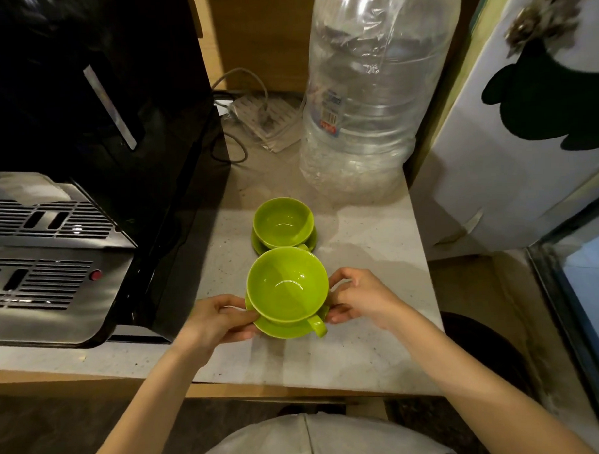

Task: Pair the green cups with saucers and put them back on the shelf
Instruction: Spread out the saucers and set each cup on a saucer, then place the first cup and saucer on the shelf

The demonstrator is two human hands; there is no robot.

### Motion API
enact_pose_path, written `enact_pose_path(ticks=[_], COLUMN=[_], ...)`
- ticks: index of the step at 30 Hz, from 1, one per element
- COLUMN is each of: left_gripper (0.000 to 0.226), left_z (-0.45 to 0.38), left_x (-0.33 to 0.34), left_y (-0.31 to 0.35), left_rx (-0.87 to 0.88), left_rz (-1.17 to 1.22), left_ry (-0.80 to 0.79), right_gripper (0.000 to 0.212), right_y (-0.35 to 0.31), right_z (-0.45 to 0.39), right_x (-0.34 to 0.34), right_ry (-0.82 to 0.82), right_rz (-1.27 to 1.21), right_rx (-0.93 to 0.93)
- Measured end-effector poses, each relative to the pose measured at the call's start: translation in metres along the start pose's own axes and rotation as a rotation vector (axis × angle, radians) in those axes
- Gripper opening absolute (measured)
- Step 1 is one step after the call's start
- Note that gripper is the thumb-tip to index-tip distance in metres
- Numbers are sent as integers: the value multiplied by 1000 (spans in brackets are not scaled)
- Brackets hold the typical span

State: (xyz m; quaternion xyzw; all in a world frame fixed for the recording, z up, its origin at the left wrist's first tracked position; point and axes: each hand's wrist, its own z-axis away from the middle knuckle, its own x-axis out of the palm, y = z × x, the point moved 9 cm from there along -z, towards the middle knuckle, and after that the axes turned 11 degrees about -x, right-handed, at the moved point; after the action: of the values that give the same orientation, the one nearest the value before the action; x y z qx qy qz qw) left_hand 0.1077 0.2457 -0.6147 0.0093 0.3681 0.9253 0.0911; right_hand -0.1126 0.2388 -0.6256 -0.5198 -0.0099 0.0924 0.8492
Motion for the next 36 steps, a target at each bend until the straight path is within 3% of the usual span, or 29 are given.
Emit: enact_pose_path(ticks=[6, 17, 21, 27, 36], left_gripper=[6, 12, 12, 9, 12], left_z=[29, 106, 147, 196, 260], left_x=[19, 56, 65, 81, 102], left_y=[77, 244, 313, 402, 530], left_rx=[170, 502, 662, 751, 889], left_rz=[113, 302, 376, 497, 416], left_ry=[-51, -79, -85, -186, -317], right_gripper=[13, 9, 11, 26, 25], right_y=[-81, -249, -322, -417, -544], right_z=[21, 72, 94, 126, 167], right_x=[-38, -100, -125, -160, -209], right_ry=[58, 155, 190, 236, 322], right_rz=[-106, -388, -410, -397, -366], right_rx=[-212, -531, -667, -833, -1004])
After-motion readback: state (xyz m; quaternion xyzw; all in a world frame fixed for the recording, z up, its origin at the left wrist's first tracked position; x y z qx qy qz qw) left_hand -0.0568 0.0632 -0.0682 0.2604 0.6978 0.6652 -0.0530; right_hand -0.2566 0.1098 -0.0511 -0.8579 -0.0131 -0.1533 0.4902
